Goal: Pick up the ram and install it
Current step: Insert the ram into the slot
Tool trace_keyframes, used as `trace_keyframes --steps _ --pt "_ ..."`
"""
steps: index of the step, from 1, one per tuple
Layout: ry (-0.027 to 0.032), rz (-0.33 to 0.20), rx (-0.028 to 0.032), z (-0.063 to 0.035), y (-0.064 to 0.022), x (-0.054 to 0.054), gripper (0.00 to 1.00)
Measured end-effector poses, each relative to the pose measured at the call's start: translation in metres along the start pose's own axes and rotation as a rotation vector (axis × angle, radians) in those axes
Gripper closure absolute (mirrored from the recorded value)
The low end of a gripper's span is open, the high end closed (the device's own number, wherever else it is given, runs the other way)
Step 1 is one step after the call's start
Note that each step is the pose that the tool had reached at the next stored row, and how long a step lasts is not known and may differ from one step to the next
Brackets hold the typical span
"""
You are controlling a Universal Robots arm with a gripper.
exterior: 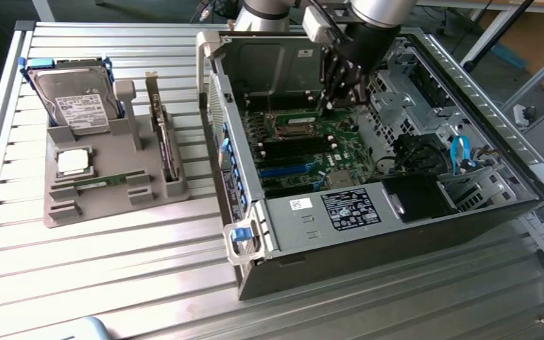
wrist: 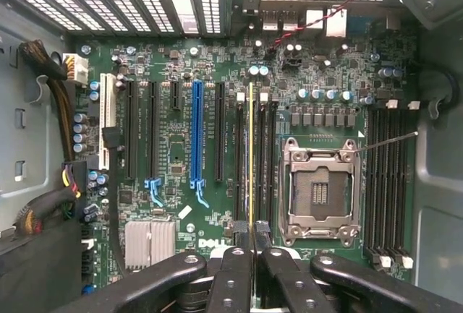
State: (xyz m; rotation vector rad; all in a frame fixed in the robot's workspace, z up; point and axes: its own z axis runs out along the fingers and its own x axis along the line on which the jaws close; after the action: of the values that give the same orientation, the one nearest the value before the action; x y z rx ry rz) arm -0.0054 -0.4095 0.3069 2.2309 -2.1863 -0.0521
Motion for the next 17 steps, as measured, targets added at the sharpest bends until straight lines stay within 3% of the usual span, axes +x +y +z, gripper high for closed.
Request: trace_keyframes --steps 17 --pt "0.0001 0.0 0.0 0.0107 -0.0004 0.0 0.88"
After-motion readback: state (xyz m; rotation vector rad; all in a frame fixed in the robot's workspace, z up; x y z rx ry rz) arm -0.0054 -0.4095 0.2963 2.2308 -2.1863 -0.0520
